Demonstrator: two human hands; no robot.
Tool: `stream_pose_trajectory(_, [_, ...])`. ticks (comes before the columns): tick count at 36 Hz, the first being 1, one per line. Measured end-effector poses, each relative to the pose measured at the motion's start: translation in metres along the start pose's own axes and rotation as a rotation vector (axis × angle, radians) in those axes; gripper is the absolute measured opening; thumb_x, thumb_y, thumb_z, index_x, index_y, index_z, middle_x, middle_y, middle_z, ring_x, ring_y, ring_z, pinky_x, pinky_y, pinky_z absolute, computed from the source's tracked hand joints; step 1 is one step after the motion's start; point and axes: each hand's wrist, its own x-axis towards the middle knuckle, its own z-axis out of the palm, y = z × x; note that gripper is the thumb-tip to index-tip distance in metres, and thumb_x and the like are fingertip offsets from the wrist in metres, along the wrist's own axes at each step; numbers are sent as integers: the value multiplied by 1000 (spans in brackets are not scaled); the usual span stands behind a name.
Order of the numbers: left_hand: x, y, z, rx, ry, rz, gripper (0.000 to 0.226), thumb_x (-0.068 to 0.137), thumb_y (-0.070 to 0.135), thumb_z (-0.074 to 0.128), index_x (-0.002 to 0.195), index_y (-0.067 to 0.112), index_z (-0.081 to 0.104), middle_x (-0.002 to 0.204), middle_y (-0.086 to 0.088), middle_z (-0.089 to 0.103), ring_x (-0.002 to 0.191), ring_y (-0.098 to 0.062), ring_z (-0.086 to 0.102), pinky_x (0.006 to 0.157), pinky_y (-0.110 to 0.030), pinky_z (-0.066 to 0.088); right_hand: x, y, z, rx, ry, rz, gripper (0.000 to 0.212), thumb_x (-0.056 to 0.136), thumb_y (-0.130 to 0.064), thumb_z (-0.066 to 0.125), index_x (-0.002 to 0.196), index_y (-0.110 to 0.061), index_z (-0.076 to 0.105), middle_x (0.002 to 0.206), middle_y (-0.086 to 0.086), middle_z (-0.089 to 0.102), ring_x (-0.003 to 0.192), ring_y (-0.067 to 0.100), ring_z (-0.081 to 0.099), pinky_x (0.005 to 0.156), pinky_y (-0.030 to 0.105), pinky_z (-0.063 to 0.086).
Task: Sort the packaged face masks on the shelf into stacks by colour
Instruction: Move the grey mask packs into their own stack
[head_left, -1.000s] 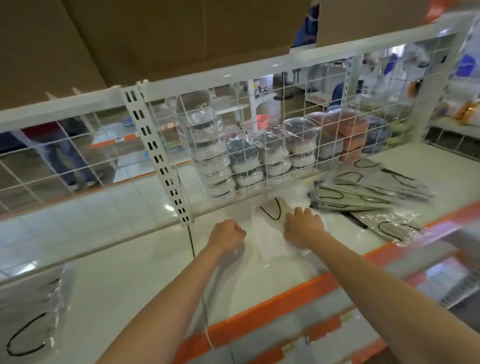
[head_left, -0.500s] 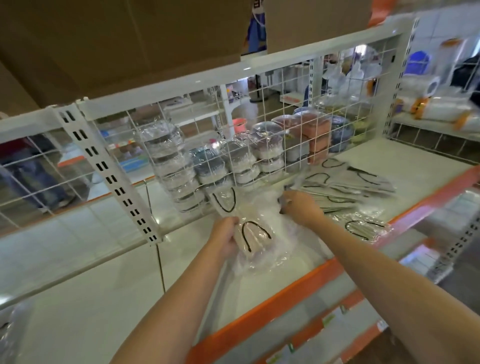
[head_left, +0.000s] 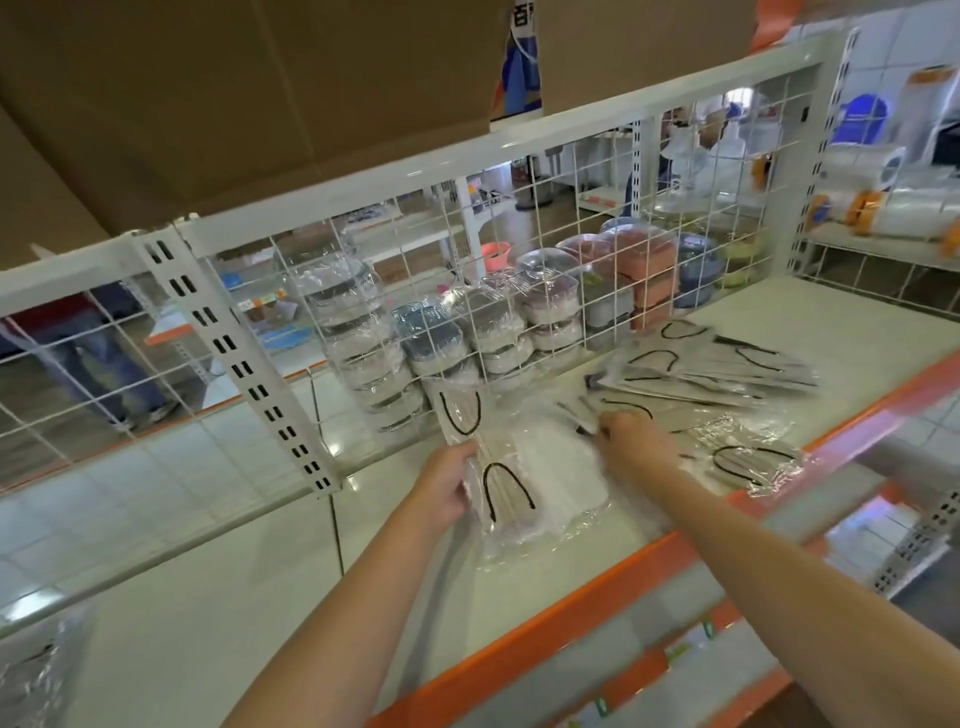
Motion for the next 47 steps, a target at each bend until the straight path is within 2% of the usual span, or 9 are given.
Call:
stream_pose_trajectory(4, [0, -6, 7, -45, -136, -6, 44, 97, 39, 44, 118, 5, 62, 111, -17, 68, 101, -29, 65, 91, -41, 50, -12, -44, 1, 454, -146, -157, 20, 95, -20, 48, 102, -11, 65, 104, 9, 66, 92, 23, 60, 77, 31, 46])
stream_pose_trajectory(8, [-1, -9, 11, -67, -126, 44, 31, 89, 23, 54, 101, -4, 61, 90, -19, 68, 71, -24, 70, 63, -34, 59, -23, -67, -5, 931, -511, -169, 26, 85, 4, 54, 107, -4, 66, 105, 14, 68, 90, 19, 61, 79, 30, 48])
stream_pose_trajectory(12, [-1, -4, 8, -112, -22, 78, 21, 98, 7, 45, 106, -5, 60, 78, -15, 71, 65, -22, 69, 62, -34, 55, -16, -57, -19, 1144, -434, -49, 31, 86, 17, 39, 99, -2, 59, 86, 11, 66, 76, 20, 63, 58, 18, 49])
stream_pose_trajectory(17, [-8, 2, -2, -113, -76, 92, 16, 95, 6, 51, 103, 1, 64, 78, -8, 74, 69, -17, 71, 63, -32, 59, 11, -15, -16, 716, -161, 0, 23, 91, 3, 43, 98, -11, 61, 109, 12, 63, 95, 24, 57, 72, 26, 44])
stream_pose_trajectory(22, [-10, 5, -11, -75, -57, 117, 18, 89, 9, 61, 104, 2, 66, 84, -8, 74, 76, -18, 72, 65, -32, 58, 20, 43, 1, -27, -215, 56, 47, 90, -19, 49, 135, -8, 41, 141, 13, 36, 130, 32, 34, 107, 39, 34])
stream_pose_trajectory(31, [-16, 7, -19, -34, 55, 115, 51, 66, 28, 77, 111, 7, 66, 111, -13, 69, 111, -27, 62, 99, -48, 46, 8, 46, -6, -291, -54, -50, 35, 98, -38, 37, 117, -18, 59, 120, 7, 58, 117, 27, 50, 90, 35, 44])
stream_pose_trajectory(40, [-11, -2, -8, -13, -2, 81, 44, 100, 36, 39, 125, 4, 57, 109, -12, 68, 98, -25, 64, 83, -38, 52, -12, -53, -24, 459, -123, -110, 35, 99, -26, 39, 79, -7, 61, 83, 16, 65, 80, 27, 63, 65, 29, 42])
stream_pose_trajectory(44, [-22, -2, 5, 42, -298, 165, 50, 93, 42, 38, 114, 3, 61, 111, -15, 67, 106, -26, 63, 99, -40, 47, -24, -87, -42, 1046, -542, -83, 35, 101, -32, 38, 107, -12, 65, 94, 3, 69, 79, 11, 62, 68, 21, 46])
stream_pose_trajectory(47, [-22, -2, 4, 46, -294, 185, 19, 93, 8, 49, 105, -2, 59, 89, -10, 72, 82, -20, 70, 78, -31, 57, -21, -92, -46, 1200, -648, -37, 41, 101, -36, 33, 114, -13, 63, 102, 2, 70, 90, 13, 61, 81, 26, 46])
